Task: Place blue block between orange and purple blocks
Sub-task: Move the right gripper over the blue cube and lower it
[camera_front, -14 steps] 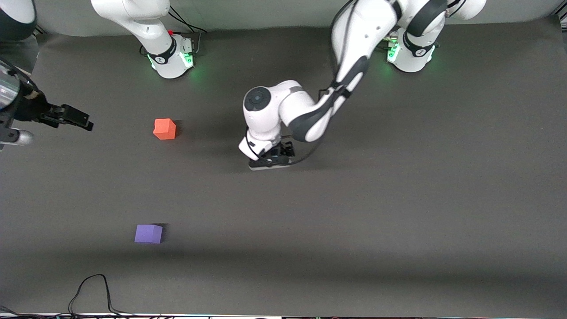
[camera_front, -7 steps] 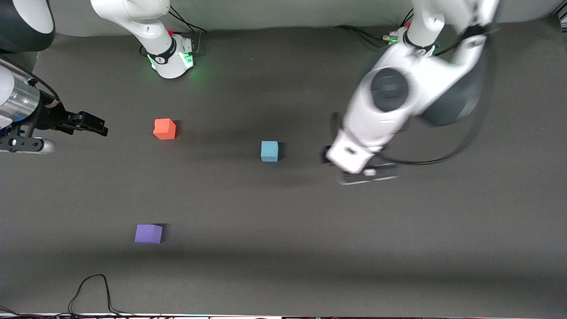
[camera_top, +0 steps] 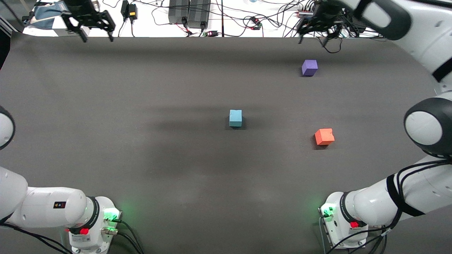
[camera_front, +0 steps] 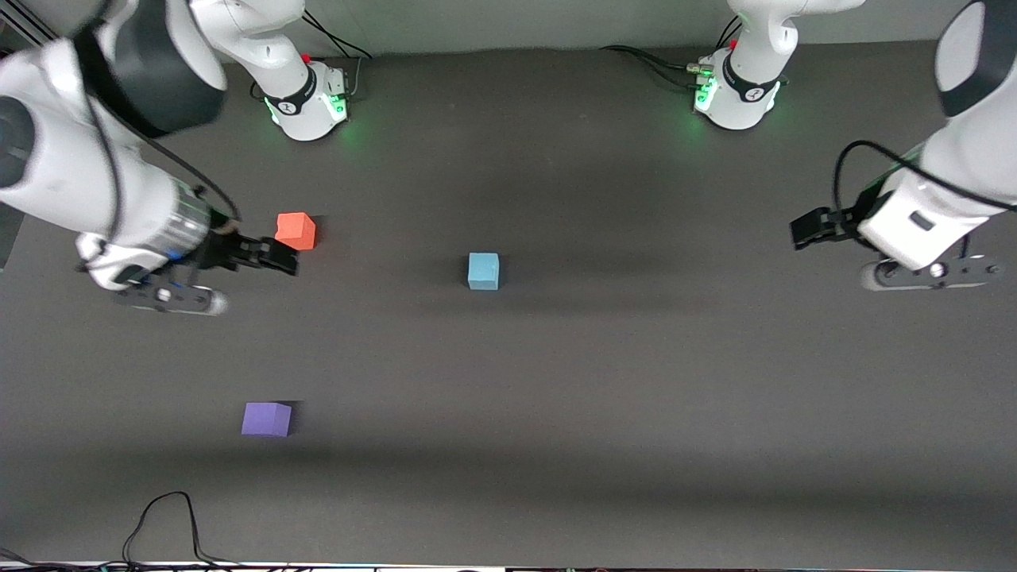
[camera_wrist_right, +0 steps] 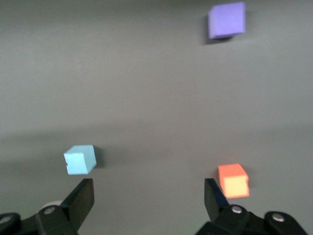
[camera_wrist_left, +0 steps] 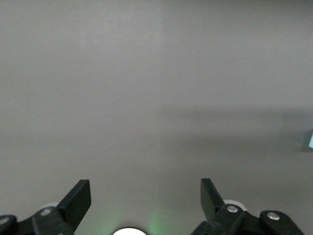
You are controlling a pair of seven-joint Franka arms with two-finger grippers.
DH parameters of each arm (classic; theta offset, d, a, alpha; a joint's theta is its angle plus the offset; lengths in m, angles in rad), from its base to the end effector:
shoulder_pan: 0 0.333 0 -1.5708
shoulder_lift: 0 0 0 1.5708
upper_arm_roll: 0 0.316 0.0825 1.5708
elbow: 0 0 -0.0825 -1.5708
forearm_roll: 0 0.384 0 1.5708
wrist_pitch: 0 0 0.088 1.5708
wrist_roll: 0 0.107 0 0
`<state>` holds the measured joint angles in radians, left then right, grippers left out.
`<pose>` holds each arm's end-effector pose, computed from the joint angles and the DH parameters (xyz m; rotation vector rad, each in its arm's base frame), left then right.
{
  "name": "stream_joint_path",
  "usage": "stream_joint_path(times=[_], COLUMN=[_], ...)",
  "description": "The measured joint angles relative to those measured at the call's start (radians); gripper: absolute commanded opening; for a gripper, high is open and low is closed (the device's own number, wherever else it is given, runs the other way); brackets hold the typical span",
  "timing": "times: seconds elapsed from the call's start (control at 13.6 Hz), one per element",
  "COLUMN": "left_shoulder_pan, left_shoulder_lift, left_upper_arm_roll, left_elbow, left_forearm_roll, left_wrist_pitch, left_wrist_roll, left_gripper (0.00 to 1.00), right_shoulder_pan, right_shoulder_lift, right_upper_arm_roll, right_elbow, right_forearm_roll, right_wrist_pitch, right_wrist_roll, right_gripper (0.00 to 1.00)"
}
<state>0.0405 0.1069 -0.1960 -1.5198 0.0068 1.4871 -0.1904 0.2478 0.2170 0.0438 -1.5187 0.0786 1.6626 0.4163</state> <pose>0.5696 -0.0826 0.5822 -3.1238 -0.0541 0.2158 0.5932 0.1835 0.5295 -3.0740 0.2085 0.1522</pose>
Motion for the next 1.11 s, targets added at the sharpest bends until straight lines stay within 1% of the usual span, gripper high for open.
stream_joint_path(times=[0.15, 0.37, 0.44, 0.59, 0.66, 0.88, 1.11], left_shoulder_pan=[0.036, 0.083, 0.074, -0.012, -0.040, -0.059, -0.070], left_shoulder_lift=[-0.027, -0.066, -0.075, -0.090, -0.097, -0.111, -0.109], left_upper_arm_roll=[0.000, 0.007, 0.032, 0.142, 0.173, 0.188, 0.189], left_elbow=[-0.046, -0.102, -0.109, -0.111, -0.111, -0.110, -0.110], left_forearm_roll=[0.000, 0.000, 0.000, 0.000, -0.001, -0.001, -0.001], left_wrist_pitch=[0.017, 0.059, 0.062, 0.063, 0.063, 0.063, 0.063], left_wrist_roll=[0.044, 0.087, 0.099, 0.118, 0.119, 0.120, 0.120], left_gripper=[1.00, 1.00, 1.00, 1.00, 1.00, 1.00, 1.00], right_shoulder_pan=[0.069, 0.201, 0.232, 0.270, 0.289, 0.366, 0.407], right_shoulder_lift=[0.060, 0.158, 0.181, 0.205, 0.213, 0.254, 0.282], right_upper_arm_roll=[0.001, 0.002, 0.002, 0.002, 0.001, 0.000, -0.001], right_elbow=[0.000, -0.002, -0.012, -0.052, -0.069, -0.117, -0.239], right_forearm_roll=[-0.010, -0.053, -0.056, -0.057, -0.057, -0.092, -0.113], right_wrist_pitch=[0.078, 0.190, 0.246, 0.355, 0.387, 0.479, 0.648], right_wrist_roll=[0.107, 0.277, 0.316, 0.369, 0.391, 0.473, 0.509], right_gripper=[1.00, 1.00, 1.00, 1.00, 1.00, 1.00, 1.00])
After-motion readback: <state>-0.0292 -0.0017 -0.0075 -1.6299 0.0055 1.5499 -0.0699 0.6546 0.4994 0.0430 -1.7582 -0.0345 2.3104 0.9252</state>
